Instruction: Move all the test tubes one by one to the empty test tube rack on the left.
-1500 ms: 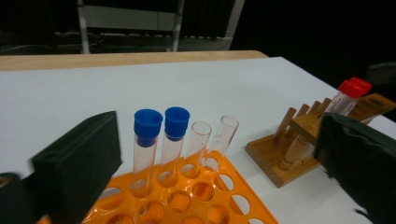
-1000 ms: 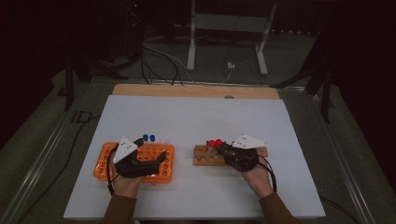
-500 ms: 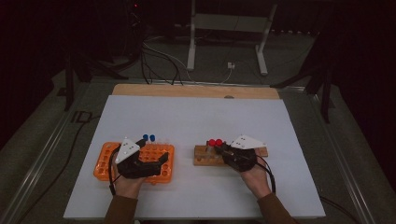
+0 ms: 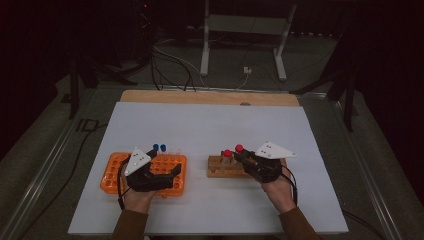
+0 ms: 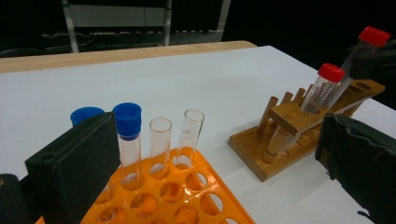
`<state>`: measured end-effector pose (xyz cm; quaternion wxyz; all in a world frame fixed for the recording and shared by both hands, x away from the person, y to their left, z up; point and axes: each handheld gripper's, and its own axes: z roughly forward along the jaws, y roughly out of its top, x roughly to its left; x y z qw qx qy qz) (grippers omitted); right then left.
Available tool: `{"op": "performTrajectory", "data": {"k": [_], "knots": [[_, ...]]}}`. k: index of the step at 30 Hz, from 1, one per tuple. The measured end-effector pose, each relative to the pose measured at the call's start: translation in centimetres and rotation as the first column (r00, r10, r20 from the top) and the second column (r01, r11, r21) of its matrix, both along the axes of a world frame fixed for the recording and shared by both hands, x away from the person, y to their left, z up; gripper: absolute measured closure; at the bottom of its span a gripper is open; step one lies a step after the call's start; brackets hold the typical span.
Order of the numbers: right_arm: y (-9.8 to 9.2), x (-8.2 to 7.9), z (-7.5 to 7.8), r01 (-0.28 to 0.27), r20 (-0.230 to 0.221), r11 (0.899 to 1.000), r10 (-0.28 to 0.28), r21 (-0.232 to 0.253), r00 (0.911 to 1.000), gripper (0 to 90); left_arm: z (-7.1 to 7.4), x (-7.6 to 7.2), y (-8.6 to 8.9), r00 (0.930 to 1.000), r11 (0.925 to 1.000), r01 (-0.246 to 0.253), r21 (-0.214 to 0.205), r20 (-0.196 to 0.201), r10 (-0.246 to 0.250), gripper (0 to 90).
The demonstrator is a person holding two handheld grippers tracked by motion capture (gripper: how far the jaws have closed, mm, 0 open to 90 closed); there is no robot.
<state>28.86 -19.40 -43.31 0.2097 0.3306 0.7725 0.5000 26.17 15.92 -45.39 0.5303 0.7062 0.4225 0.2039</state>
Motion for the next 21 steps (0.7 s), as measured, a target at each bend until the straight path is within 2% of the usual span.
{"op": "performTrajectory", "data": {"k": [8,13,17,21], "knots": [[-0.3,-1.0,2.0,-0.016,0.043,0.999,0.015,0.032,0.9989,75.1,0.3,-0.3,-0.5,0.9999,0.9999,0.010,0.003,0.012,-0.010,0.8],[-0.2,-1.5,2.9,-0.058,0.037,0.996,0.055,0.061,0.9978,75.0,0.5,-0.5,-1.0,0.9996,0.9996,0.024,0.011,0.013,-0.024,0.8],[0.2,-1.8,3.1,-0.092,0.025,0.994,0.090,0.063,0.9956,75.0,0.6,-0.6,-2.1,0.9978,0.9978,0.065,0.012,0.012,-0.065,0.9],[0.6,-2.0,3.1,-0.113,0.013,0.992,0.112,0.063,0.9936,75.0,0.8,-0.6,-3.7,0.9909,0.9910,0.133,0.009,0.016,-0.134,4.6]]}}
